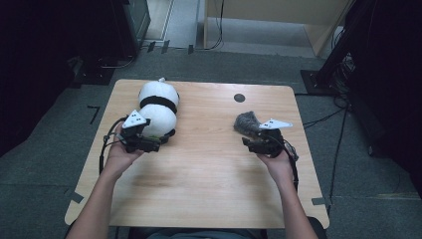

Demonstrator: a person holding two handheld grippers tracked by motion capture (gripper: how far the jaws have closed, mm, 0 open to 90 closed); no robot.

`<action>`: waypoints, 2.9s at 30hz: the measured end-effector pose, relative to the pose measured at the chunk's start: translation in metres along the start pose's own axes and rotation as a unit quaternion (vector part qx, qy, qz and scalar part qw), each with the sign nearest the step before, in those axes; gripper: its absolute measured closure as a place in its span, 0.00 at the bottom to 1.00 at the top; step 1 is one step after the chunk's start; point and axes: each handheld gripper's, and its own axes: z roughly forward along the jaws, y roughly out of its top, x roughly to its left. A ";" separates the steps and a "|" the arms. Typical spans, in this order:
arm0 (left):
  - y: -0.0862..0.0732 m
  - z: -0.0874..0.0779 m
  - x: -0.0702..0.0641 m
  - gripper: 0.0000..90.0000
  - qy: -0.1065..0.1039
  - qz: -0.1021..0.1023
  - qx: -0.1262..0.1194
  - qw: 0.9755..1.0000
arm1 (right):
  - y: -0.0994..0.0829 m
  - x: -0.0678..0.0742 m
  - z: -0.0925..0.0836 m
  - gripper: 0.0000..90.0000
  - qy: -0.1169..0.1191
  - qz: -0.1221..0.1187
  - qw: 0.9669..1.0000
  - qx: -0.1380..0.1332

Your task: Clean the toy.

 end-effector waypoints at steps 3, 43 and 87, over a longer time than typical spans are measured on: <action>-0.002 0.008 -0.010 0.00 -0.016 -0.002 0.007 1.000 | 0.001 0.010 0.003 0.42 0.004 -0.013 1.000 -0.005; -0.051 0.088 -0.078 0.16 -0.036 0.069 0.103 0.992 | -0.041 0.086 0.066 0.45 0.051 -0.072 0.995 0.042; -0.051 0.091 -0.081 0.14 -0.026 0.082 0.121 0.989 | -0.044 0.092 0.079 0.13 0.051 -0.093 0.994 0.040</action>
